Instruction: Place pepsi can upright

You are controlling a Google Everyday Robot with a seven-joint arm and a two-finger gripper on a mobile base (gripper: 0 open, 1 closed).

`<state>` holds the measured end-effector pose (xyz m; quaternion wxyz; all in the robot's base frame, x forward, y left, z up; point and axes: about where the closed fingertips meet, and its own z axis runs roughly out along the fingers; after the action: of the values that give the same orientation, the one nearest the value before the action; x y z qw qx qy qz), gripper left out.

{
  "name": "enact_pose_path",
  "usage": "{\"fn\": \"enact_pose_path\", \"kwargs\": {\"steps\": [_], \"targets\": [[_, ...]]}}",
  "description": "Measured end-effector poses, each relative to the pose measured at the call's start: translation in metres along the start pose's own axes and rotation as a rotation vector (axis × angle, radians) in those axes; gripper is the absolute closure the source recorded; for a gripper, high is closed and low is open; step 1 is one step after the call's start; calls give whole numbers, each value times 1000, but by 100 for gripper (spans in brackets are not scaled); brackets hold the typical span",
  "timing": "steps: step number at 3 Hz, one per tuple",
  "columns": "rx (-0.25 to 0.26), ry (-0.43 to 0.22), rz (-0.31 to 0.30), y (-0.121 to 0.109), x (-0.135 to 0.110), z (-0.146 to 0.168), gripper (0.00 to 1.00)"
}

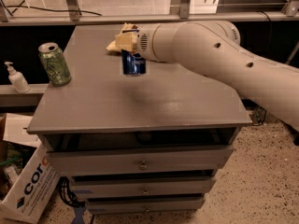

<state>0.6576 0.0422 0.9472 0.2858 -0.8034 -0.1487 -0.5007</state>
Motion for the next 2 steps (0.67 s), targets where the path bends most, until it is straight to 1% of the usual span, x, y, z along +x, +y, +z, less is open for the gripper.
{"fn": "enact_pose_path", "kwargs": {"steps": [1, 2], "targets": [[54, 38, -109, -1, -10, 15, 100], [105, 86, -219, -8, -17, 25, 100]]}}
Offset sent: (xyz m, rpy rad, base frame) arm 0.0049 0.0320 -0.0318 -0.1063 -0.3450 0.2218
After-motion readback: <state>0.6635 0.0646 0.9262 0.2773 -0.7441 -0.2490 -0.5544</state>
